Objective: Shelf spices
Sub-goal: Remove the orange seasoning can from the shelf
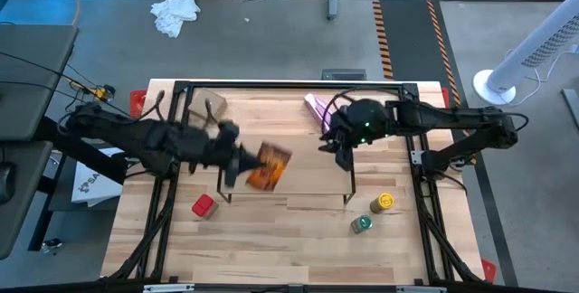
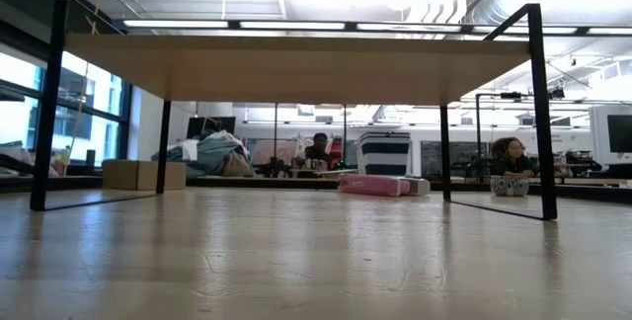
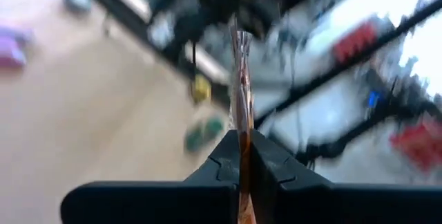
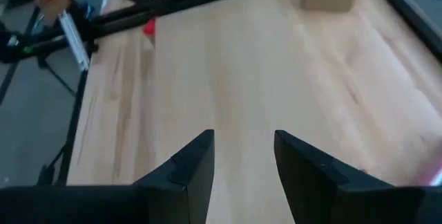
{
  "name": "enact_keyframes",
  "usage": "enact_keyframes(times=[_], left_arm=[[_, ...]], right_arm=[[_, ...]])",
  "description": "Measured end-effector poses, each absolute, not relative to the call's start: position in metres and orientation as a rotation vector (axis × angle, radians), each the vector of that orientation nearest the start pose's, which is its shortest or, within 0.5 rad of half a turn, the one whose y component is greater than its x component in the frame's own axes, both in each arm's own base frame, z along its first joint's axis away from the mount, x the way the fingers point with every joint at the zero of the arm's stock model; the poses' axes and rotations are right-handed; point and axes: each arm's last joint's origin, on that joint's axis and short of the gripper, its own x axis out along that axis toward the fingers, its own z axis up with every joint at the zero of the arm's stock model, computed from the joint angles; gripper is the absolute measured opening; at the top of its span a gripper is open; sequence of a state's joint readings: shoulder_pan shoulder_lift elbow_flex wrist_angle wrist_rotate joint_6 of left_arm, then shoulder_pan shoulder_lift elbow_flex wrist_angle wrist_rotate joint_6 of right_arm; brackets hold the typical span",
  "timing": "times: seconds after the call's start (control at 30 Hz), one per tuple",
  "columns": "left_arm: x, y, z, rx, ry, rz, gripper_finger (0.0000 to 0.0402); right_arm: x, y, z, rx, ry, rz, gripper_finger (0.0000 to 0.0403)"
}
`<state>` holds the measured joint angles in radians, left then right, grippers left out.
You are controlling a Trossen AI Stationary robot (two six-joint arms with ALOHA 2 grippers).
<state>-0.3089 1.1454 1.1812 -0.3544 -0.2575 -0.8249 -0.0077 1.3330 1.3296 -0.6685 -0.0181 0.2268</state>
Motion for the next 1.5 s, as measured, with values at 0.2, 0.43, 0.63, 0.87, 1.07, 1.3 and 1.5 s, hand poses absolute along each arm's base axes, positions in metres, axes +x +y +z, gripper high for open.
enact_keyframes(times=[0.2, 0.43, 0.63, 0.87, 1.07, 1.3, 1.5], left_arm=[[0.233, -0.113, 0.347, -0.645, 0.691, 0.059, 0.0001], [0.254, -0.143, 0.301, -0.489, 0.95, -0.007, 0.0001], [0.281, -0.143, 0.26, -0.403, 1.088, 0.022, 0.0], [0.301, -0.114, 0.25, -0.339, 1.06, 0.126, 0.0], [0.315, -0.075, 0.251, -0.291, 1.024, 0.178, 0.0], [0.33, -0.026, 0.255, -0.255, 0.92, 0.298, 0.0], [0.326, -0.003, 0.268, -0.356, 0.873, 0.286, 0.0]], right_arm=[[0.293, 0.003, 0.344, 0.22, 0.728, -0.057, 0.0146], [0.299, 0.003, 0.338, 0.211, 0.746, -0.028, 0.0146], [0.299, 0.003, 0.338, 0.218, 0.743, -0.025, 0.0146], [0.299, 0.009, 0.339, 0.238, 0.744, 0.016, 0.0146], [0.294, 0.008, 0.344, 0.232, 0.725, 0.003, 0.0146], [0.277, 0.006, 0.356, 0.21, 0.708, -0.067, 0.0146], [0.264, 0.005, 0.364, 0.231, 0.693, -0.091, 0.0146]])
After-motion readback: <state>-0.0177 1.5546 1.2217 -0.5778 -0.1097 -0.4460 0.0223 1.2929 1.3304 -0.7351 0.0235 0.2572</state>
